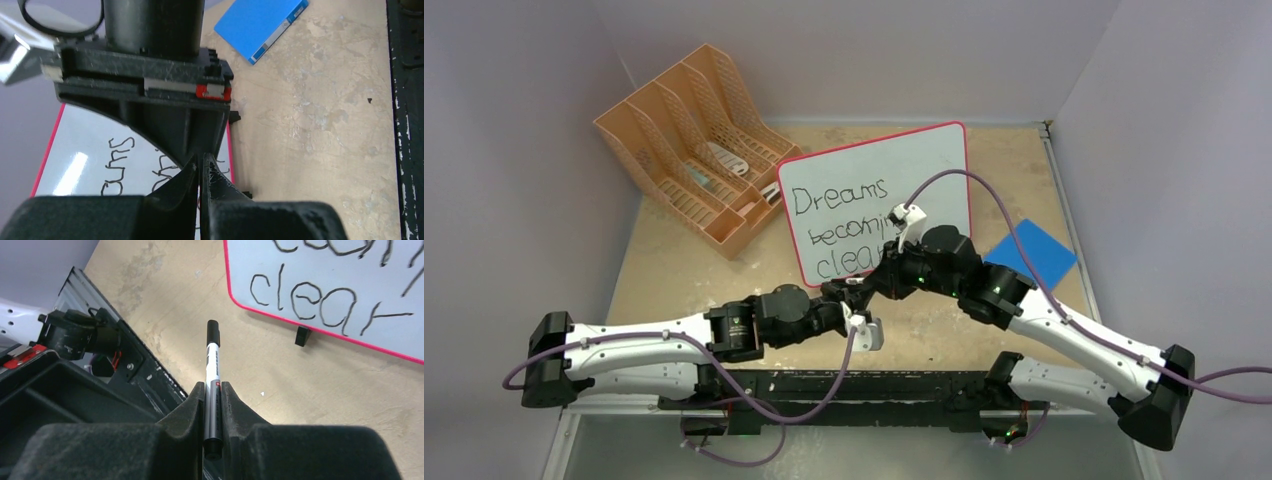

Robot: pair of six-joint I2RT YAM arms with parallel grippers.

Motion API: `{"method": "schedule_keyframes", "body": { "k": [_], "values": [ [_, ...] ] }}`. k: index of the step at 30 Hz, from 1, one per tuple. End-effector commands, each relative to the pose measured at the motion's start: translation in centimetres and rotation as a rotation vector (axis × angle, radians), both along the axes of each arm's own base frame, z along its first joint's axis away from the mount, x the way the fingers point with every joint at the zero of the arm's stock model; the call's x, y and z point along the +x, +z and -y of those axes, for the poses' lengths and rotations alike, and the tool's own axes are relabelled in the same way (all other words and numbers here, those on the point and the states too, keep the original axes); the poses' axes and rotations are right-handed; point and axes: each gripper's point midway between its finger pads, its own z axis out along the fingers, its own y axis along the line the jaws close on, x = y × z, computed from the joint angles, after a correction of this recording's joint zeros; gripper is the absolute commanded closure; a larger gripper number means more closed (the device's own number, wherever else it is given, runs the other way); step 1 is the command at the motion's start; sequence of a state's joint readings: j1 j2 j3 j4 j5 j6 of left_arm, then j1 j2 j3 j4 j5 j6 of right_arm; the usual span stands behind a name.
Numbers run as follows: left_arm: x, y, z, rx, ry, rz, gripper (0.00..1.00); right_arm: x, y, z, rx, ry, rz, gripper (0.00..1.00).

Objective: Write a sentence on the whiteboard
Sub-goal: Close the whiteboard marker at the center of the board.

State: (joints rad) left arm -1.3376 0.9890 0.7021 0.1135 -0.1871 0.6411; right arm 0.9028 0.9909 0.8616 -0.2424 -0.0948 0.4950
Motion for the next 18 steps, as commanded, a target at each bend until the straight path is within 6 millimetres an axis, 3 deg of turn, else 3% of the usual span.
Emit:
{"method": "schedule_keyframes", "body": {
  "k": [1, 7, 11, 18],
  "values": [
    [0.6, 2.4, -1.0, -0.032, 0.057, -0.010, 0.99, 1.3, 2.8, 1.2, 0.042, -0.085, 0.083, 1.00],
    [0.9, 0.2, -4.2, 0.061, 0.141, -0.066, 0.68, 1.1, 3.6, 1.7, 0.057, -0.074, 0.120, 1.00],
    [1.2, -0.9, -5.2, 0.102, 0.167, -0.091, 0.48, 0.6, 4.0, 1.6, 0.066, -0.037, 0.137, 1.00],
    [3.1, -2.2, -5.6, 0.136, 0.153, -0.218, 0.42, -0.3, 4.5, 1.4, 0.082, 0.024, 0.159, 1.00]
  ]
}}
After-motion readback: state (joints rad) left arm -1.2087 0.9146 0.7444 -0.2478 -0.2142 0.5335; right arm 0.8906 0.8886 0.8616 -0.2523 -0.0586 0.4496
